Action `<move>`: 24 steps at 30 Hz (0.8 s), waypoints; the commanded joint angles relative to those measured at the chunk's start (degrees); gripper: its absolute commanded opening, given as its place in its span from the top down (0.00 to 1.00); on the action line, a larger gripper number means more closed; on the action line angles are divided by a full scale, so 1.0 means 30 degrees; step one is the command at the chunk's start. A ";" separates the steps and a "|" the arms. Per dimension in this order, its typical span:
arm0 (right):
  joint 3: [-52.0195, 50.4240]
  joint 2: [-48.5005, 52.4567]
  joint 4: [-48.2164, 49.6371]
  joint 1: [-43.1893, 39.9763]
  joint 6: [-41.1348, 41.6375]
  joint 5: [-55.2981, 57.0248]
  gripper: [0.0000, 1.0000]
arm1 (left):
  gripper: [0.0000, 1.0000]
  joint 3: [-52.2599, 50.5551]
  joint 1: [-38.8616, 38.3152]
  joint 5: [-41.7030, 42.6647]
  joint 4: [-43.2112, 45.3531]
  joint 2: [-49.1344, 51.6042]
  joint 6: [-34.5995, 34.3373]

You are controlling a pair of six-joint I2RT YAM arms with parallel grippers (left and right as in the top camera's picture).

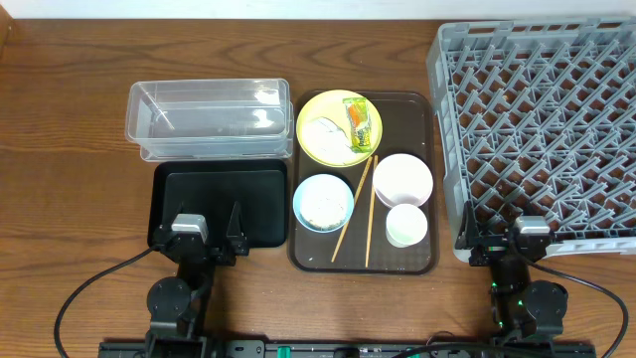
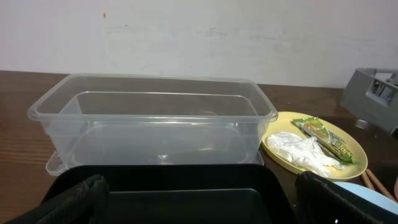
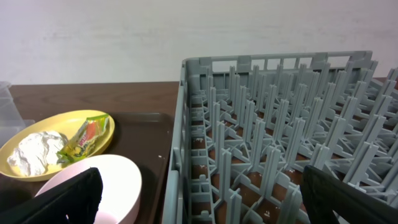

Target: Sort waste into correct bins and load items into the dishwasher rack

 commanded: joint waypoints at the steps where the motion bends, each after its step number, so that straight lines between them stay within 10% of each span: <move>1: -0.0015 -0.0022 -0.0080 0.0270 -0.0160 0.0044 0.01 | 0.02 -0.0211 0.0102 0.0131 -0.0794 -0.0095 0.0248; 24: -0.0015 -0.0022 -0.0058 0.0270 -0.0160 0.0051 0.01 | 0.02 -0.0211 0.0102 -0.0015 -0.0794 -0.0095 0.0240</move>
